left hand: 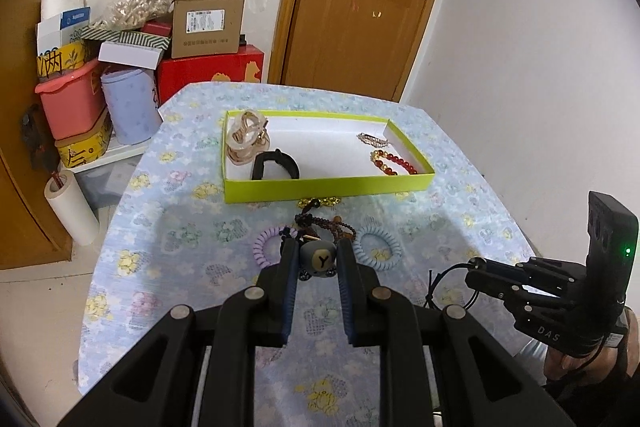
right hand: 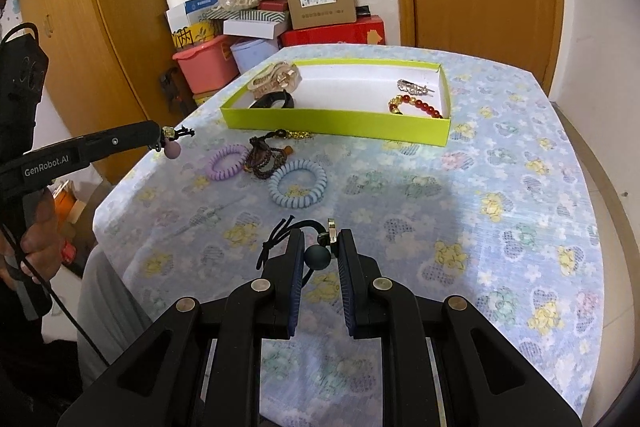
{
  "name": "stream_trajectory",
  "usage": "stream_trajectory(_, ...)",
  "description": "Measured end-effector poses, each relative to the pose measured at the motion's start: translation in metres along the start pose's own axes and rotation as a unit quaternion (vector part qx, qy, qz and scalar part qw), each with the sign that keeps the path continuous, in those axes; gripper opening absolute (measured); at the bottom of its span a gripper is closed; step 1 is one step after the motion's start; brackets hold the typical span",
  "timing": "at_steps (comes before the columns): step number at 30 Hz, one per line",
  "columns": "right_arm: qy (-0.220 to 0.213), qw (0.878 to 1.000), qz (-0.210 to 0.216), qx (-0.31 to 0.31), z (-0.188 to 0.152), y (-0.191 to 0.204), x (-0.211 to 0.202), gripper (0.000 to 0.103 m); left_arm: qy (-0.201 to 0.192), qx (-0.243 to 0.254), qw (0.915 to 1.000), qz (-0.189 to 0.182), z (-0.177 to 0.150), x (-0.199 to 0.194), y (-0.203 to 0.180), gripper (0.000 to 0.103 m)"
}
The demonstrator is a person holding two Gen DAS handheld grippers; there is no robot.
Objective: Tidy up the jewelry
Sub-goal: 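Lift both hair ties and carry them toward the yellow-green box, then open both tools over the box to drop the two hair ties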
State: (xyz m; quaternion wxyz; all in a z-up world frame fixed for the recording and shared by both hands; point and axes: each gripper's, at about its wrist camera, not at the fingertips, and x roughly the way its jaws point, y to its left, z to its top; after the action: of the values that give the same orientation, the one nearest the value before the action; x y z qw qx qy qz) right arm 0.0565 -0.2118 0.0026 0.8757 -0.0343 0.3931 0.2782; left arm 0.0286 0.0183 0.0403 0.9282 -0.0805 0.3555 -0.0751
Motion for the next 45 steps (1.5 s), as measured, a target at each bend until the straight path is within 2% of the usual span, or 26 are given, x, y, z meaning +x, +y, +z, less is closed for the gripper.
stream_trajectory(9, -0.012, 1.0, -0.005, 0.0, 0.004, -0.001, -0.007, 0.017, 0.002, 0.008, 1.0, 0.002, -0.001, 0.0, -0.005, 0.02)
stream_trajectory(17, -0.017, 1.0, -0.012, 0.003, 0.02, -0.011, -0.002, 0.017, 0.006, 0.02, 0.9998, 0.004, 0.012, 0.015, -0.009, 0.02)
stream_trajectory(32, -0.037, 0.999, -0.037, 0.005, 0.085, -0.046, 0.028, 0.017, 0.012, 0.042, 0.999, 0.013, 0.072, 0.078, -0.007, 0.02)
stream_trajectory(45, -0.012, 0.998, -0.055, 0.026, 0.135, -0.085, 0.099, 0.017, 0.031, 0.046, 0.9978, 0.037, 0.121, 0.157, 0.004, 0.02)
